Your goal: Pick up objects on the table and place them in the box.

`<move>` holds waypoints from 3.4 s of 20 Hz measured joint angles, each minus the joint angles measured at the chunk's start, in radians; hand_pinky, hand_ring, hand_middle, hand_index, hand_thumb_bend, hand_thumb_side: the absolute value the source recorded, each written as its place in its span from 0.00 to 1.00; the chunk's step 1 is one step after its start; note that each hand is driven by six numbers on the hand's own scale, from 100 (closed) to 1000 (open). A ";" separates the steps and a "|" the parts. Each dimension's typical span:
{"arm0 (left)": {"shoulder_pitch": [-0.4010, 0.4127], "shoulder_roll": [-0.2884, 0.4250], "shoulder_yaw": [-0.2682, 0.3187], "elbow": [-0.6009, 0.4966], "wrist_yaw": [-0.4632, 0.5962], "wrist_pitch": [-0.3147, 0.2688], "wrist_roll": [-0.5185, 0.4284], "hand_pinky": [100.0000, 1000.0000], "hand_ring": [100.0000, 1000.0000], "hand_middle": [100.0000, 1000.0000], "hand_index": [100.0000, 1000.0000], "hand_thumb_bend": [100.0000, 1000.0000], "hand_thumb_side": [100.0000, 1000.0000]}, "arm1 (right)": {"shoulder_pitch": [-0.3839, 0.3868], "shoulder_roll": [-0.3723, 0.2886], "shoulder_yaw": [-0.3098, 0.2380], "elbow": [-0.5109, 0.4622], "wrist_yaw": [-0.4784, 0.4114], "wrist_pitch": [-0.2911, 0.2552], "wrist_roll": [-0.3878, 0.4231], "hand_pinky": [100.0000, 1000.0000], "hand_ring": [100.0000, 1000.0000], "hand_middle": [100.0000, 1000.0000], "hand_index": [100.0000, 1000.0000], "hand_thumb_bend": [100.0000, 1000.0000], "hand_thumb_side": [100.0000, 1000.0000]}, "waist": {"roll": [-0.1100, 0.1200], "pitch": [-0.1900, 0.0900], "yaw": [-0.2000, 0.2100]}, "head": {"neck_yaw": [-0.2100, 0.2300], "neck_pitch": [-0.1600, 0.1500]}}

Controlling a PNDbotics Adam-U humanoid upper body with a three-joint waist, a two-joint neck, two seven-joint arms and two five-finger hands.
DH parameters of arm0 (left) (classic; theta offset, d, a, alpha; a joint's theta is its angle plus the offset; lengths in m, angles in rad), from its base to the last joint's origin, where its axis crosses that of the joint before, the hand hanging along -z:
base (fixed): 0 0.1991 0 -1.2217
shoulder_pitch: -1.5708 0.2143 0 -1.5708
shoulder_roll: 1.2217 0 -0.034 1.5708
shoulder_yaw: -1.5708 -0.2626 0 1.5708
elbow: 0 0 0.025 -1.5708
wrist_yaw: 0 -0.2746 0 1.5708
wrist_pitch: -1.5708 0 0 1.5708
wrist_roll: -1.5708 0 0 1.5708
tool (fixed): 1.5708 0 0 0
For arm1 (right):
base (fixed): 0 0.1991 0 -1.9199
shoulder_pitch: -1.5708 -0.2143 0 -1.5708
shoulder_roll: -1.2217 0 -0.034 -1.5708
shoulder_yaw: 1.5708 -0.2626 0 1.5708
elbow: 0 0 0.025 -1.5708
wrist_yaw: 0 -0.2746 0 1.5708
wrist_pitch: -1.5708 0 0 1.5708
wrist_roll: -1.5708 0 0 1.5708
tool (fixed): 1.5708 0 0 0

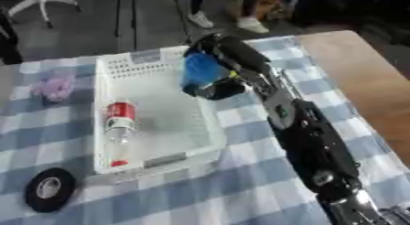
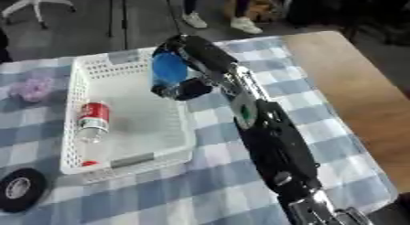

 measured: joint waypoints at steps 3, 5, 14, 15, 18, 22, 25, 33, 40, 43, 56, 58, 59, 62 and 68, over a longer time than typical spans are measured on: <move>0.000 0.000 -0.002 0.000 0.000 0.000 0.000 0.38 0.96 0.87 0.84 0.48 0.94 | 0.002 0.000 0.001 0.013 0.003 -0.043 0.063 0.74 0.71 0.75 0.90 0.43 0.66 | 0.000 0.000 0.000 | 0.000 0.000; 0.000 0.000 -0.002 0.000 0.000 0.000 0.000 0.38 0.96 0.87 0.84 0.48 0.94 | 0.005 0.000 0.000 0.013 0.001 -0.059 0.093 0.76 0.71 0.76 0.90 0.44 0.67 | 0.000 0.000 0.000 | 0.000 0.000; 0.000 0.000 -0.004 0.000 0.000 0.000 0.000 0.38 0.96 0.87 0.84 0.48 0.94 | 0.012 0.000 -0.021 -0.010 -0.053 -0.039 0.062 0.80 0.70 0.71 0.86 0.47 0.54 | 0.000 0.000 -0.002 | 0.000 0.000; 0.000 0.000 -0.004 0.000 0.000 0.000 0.000 0.38 0.96 0.87 0.84 0.48 0.94 | 0.014 0.000 -0.024 -0.015 -0.061 -0.032 0.043 0.80 0.70 0.71 0.86 0.47 0.54 | 0.000 0.000 -0.003 | 0.000 0.000; 0.000 0.000 -0.004 0.000 0.000 0.000 0.000 0.38 0.96 0.87 0.84 0.48 0.94 | 0.018 0.000 -0.040 -0.043 -0.099 -0.001 -0.045 0.77 0.67 0.70 0.84 0.41 0.48 | 0.000 0.000 -0.005 | 0.000 0.000; 0.000 0.000 -0.004 0.000 0.000 0.000 0.000 0.38 0.96 0.87 0.84 0.48 0.94 | 0.035 -0.004 -0.056 -0.094 -0.159 0.055 -0.151 0.73 0.63 0.66 0.82 0.38 0.46 | 0.000 0.000 -0.006 | 0.000 0.000; 0.000 0.000 -0.004 0.000 0.000 0.000 0.000 0.37 0.96 0.87 0.84 0.48 0.94 | 0.043 -0.005 -0.064 -0.120 -0.199 0.090 -0.175 0.67 0.58 0.62 0.80 0.32 0.44 | 0.000 0.000 -0.006 | 0.000 0.000; 0.000 0.000 -0.004 0.000 0.000 0.001 0.001 0.38 0.96 0.87 0.84 0.48 0.94 | 0.078 -0.022 -0.110 -0.160 -0.317 0.198 -0.147 0.63 0.55 0.59 0.78 0.16 0.51 | 0.000 0.000 -0.008 | 0.001 -0.001; 0.000 0.000 -0.004 0.000 0.000 0.001 0.002 0.37 0.95 0.87 0.84 0.48 0.94 | 0.097 -0.030 -0.138 -0.159 -0.349 0.267 -0.100 0.62 0.54 0.58 0.77 0.05 0.57 | 0.000 0.000 -0.009 | 0.002 -0.001; 0.000 0.000 -0.004 0.000 0.000 0.002 0.002 0.37 0.95 0.87 0.84 0.48 0.94 | 0.097 -0.030 -0.147 -0.159 -0.354 0.280 -0.087 0.61 0.53 0.57 0.76 0.01 0.59 | 0.000 0.000 -0.009 | 0.002 -0.001; 0.000 0.000 -0.004 0.000 0.000 0.003 0.003 0.37 0.95 0.87 0.84 0.48 0.94 | 0.106 -0.031 -0.160 -0.159 -0.365 0.314 -0.079 0.60 0.52 0.56 0.76 0.00 0.61 | 0.000 0.000 -0.008 | 0.005 -0.002; 0.000 0.000 -0.004 0.000 0.000 0.003 0.003 0.37 0.95 0.87 0.84 0.48 0.94 | 0.107 -0.031 -0.160 -0.159 -0.370 0.318 -0.080 0.60 0.52 0.56 0.76 0.00 0.61 | 0.000 0.000 -0.007 | 0.006 -0.004; 0.000 0.000 -0.004 0.000 0.000 0.003 0.003 0.37 0.95 0.87 0.84 0.48 0.94 | 0.109 -0.031 -0.160 -0.159 -0.371 0.319 -0.079 0.60 0.52 0.56 0.76 0.00 0.60 | 0.000 0.000 -0.007 | 0.007 -0.004; 0.000 0.000 -0.004 0.000 0.000 0.002 0.003 0.37 0.95 0.87 0.84 0.48 0.94 | 0.113 -0.031 -0.160 -0.159 -0.374 0.321 -0.078 0.60 0.52 0.56 0.76 0.00 0.60 | 0.000 0.000 -0.007 | 0.009 -0.006; 0.000 0.000 -0.004 0.000 0.000 0.002 0.003 0.37 0.95 0.86 0.83 0.49 0.94 | 0.114 -0.031 -0.161 -0.159 -0.375 0.327 -0.083 0.59 0.52 0.56 0.75 0.00 0.61 | 0.000 0.000 -0.009 | 0.010 -0.009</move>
